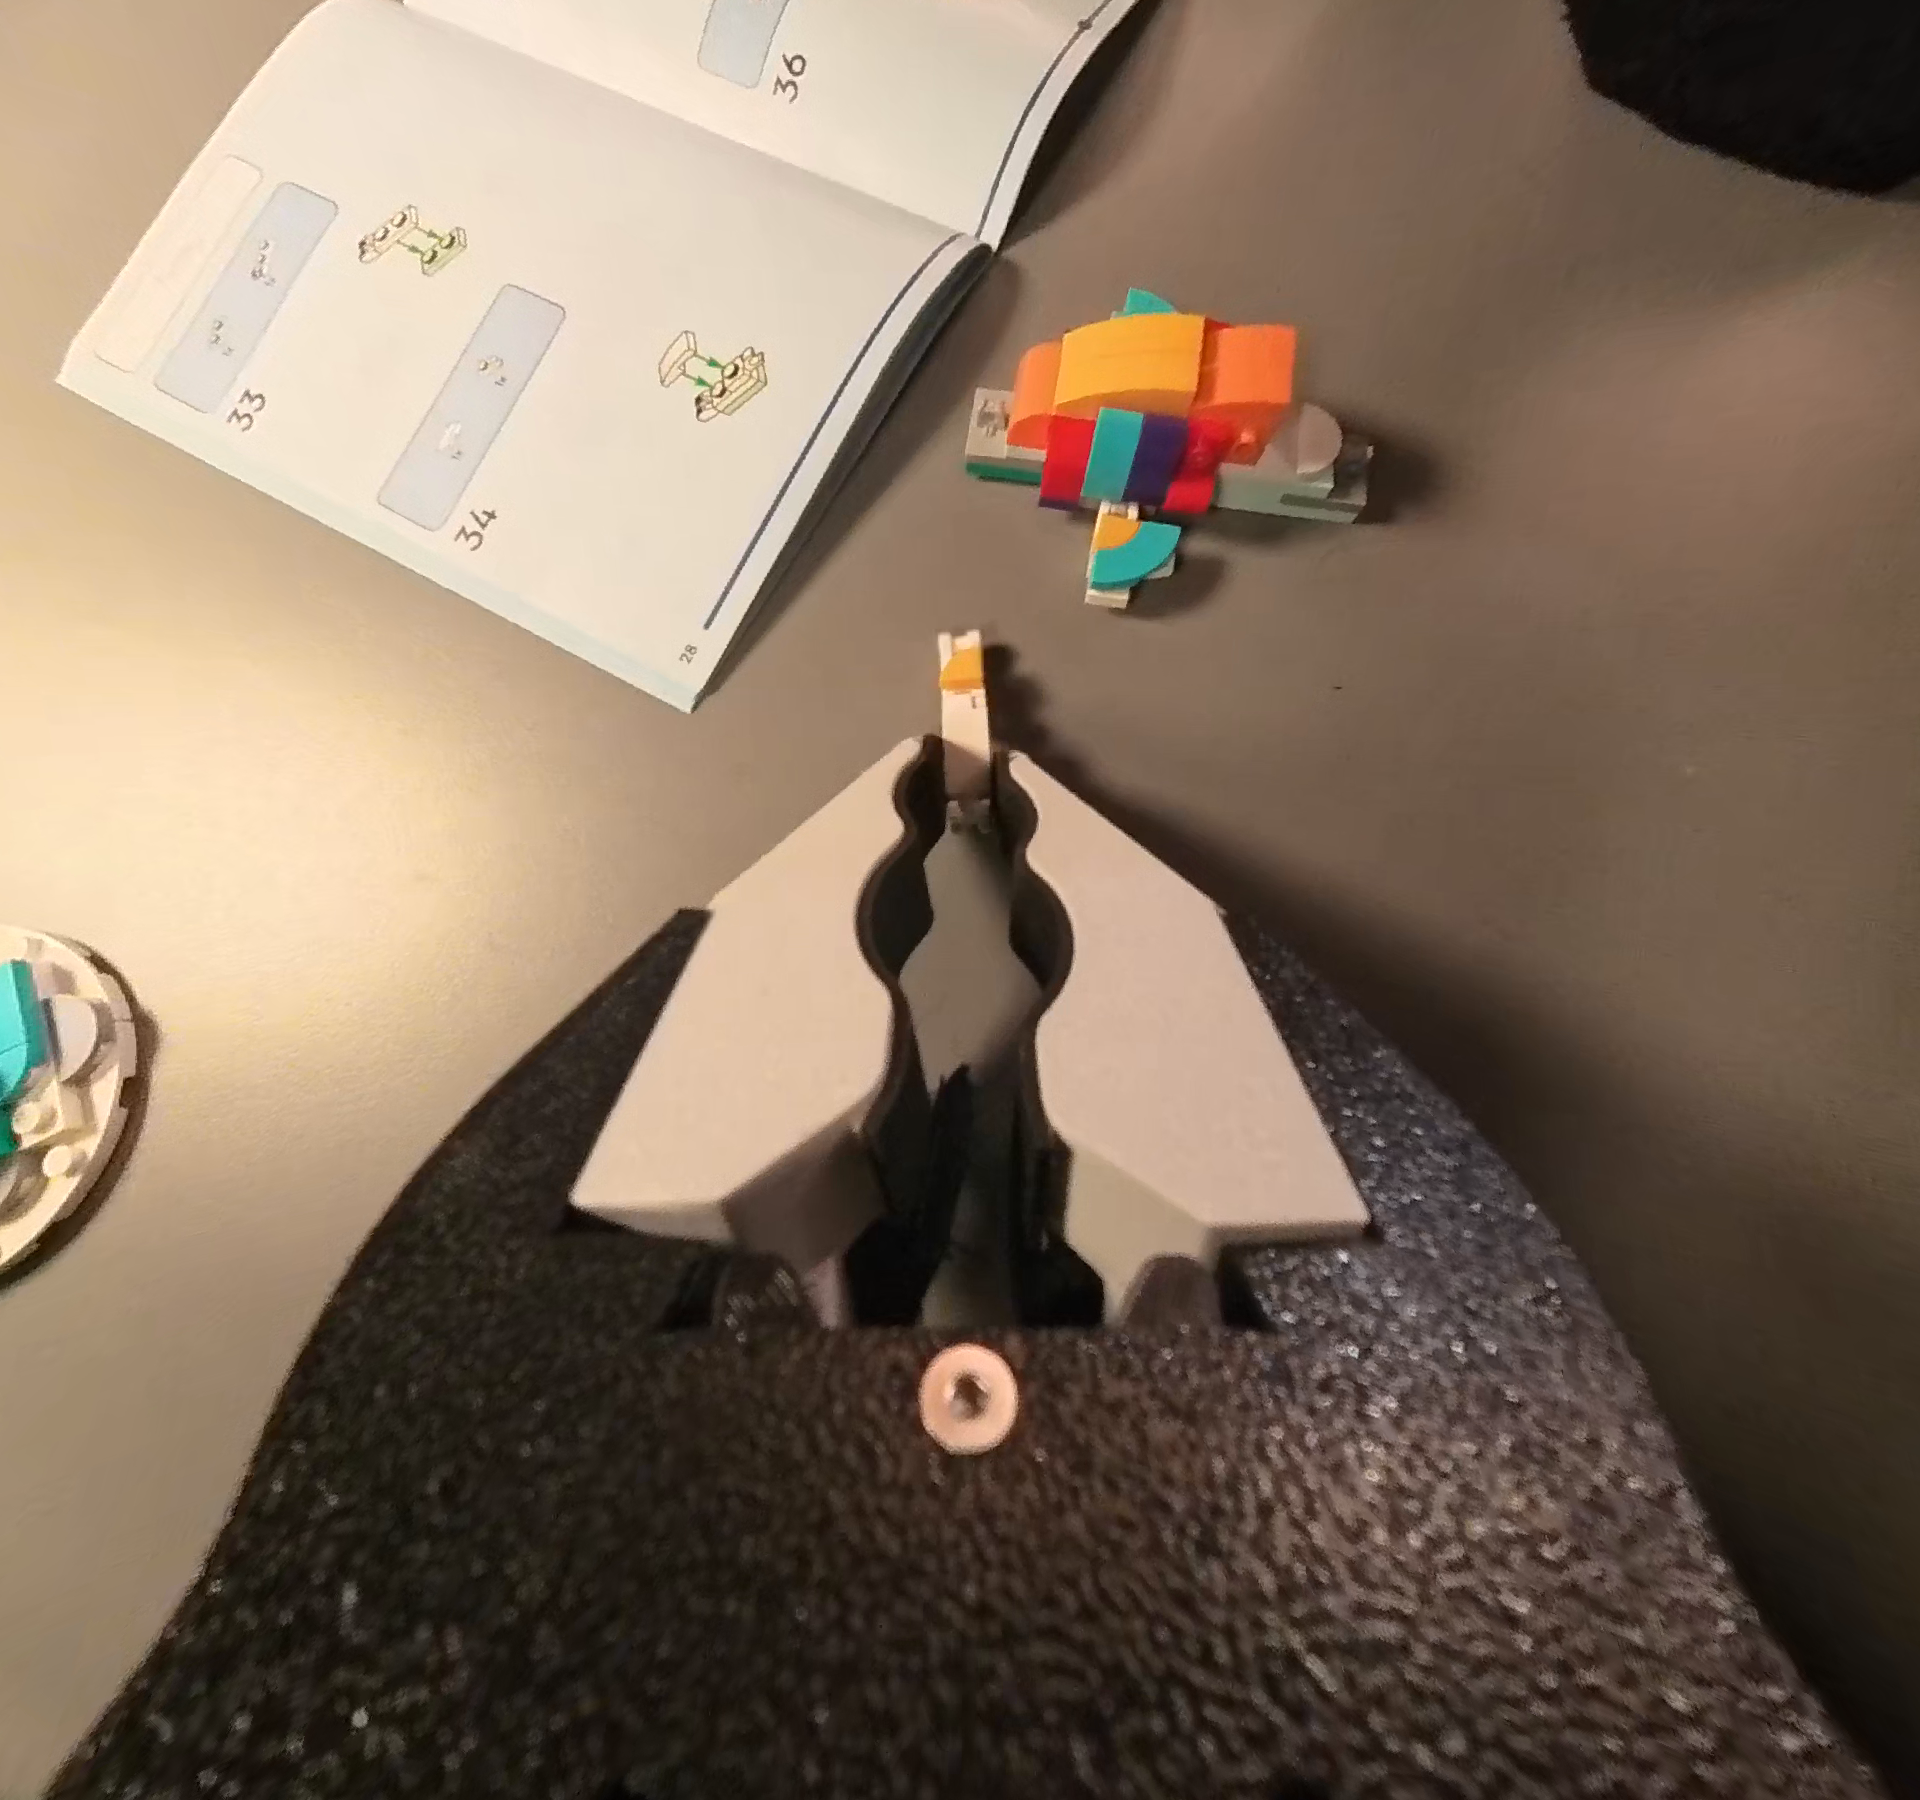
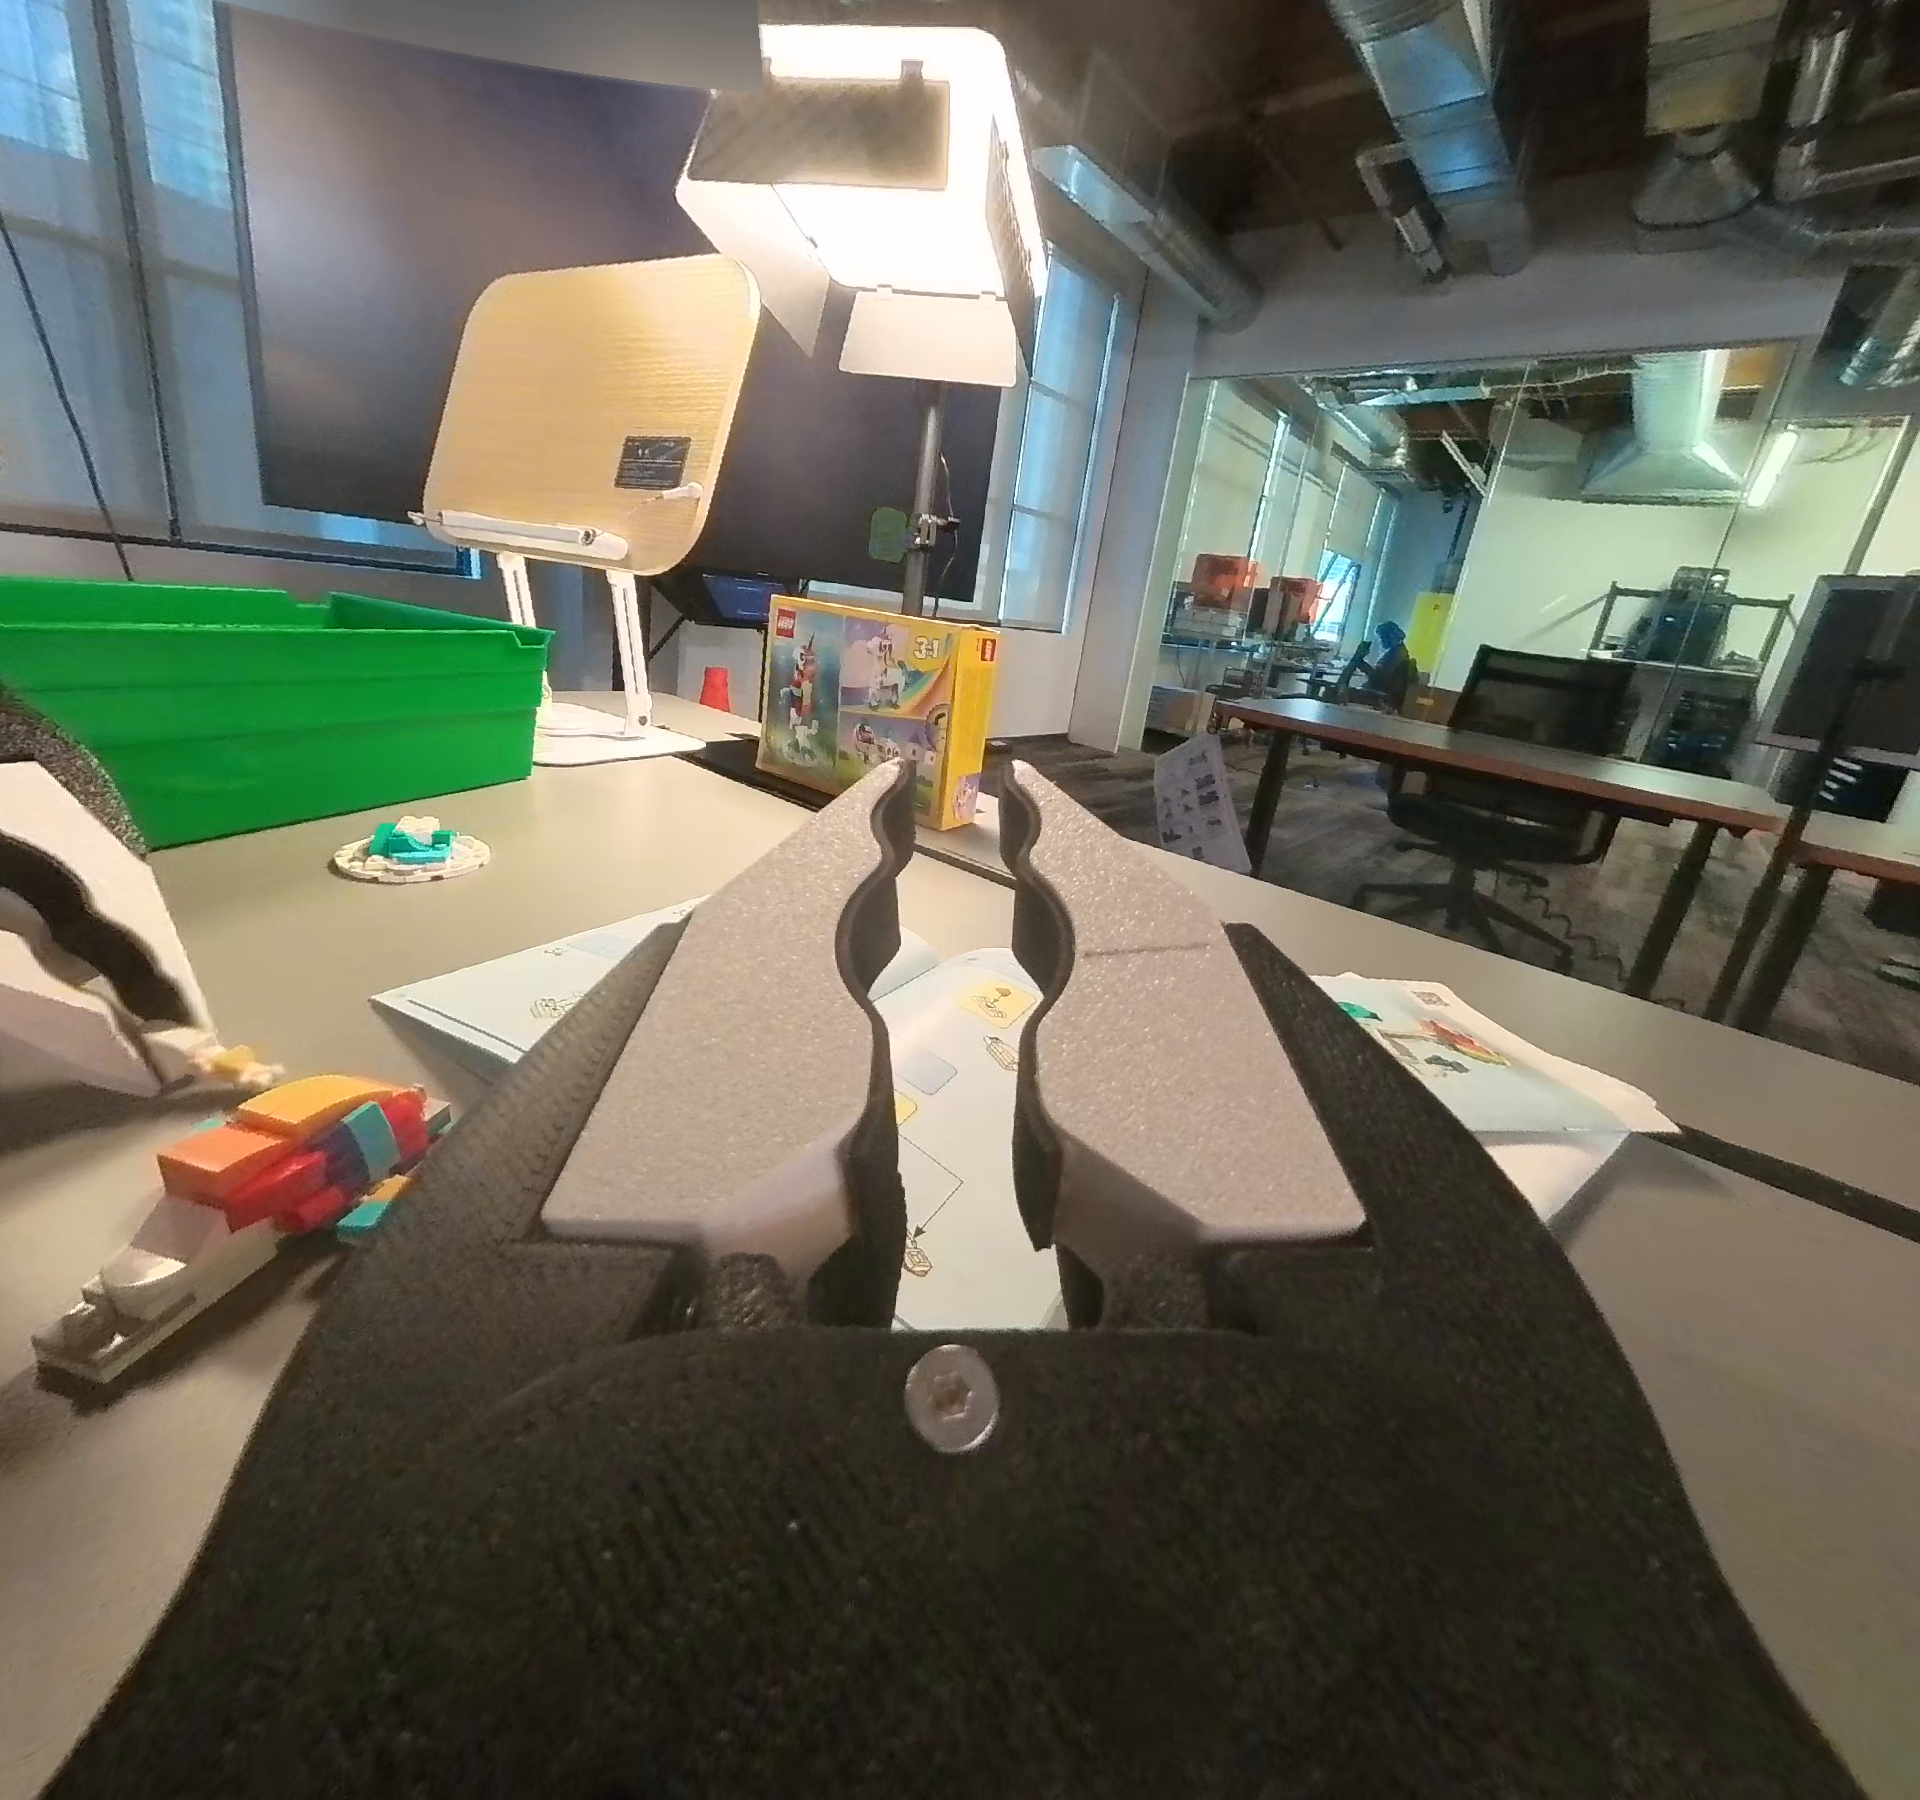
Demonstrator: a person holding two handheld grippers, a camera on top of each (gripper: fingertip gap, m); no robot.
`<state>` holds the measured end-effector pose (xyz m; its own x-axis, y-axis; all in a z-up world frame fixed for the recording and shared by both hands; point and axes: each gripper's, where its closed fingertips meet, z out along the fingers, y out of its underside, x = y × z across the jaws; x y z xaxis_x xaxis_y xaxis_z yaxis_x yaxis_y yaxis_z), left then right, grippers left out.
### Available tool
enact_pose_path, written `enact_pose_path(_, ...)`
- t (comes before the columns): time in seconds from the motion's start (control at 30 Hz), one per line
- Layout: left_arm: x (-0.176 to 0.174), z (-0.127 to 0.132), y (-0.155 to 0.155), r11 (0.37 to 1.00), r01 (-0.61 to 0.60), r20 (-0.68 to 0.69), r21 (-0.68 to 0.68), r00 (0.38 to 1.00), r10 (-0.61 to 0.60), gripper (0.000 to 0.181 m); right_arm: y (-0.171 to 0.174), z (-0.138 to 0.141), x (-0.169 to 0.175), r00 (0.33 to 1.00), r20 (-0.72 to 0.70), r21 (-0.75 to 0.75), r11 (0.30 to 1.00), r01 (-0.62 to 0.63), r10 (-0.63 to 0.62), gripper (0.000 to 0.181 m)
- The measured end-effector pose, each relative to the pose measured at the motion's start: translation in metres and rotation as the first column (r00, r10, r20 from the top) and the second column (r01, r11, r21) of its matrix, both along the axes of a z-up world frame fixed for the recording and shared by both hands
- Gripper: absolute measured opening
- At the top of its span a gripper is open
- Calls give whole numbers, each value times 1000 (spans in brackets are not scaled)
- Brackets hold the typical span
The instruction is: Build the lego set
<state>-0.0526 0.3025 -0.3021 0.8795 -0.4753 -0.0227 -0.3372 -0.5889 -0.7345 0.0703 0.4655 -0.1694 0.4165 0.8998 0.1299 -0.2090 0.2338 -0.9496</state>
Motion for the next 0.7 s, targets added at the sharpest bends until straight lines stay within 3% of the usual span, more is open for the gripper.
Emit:
enact_pose_path(0.03,2,0,-1,1000,13,6,-6,1000,-13,7,0,0,0,1000,0,0,1000,0,0,13)
enact_pose_path(0.53,10,16,3,998,21,69,65,997,-26,6,-3,0,-1,1000,8,12,1000,-7,7,13)
enact_pose_path(0.63,11,25,6,996,-2,115,94,993,-9,6,-20,-3,-11,996,62,80,994,-69,64,20)
enact_pose_path(0.7,14,30,6,995,1,131,101,991,-15,6,-47,-12,-26,976,169,176,970,-168,138,30)
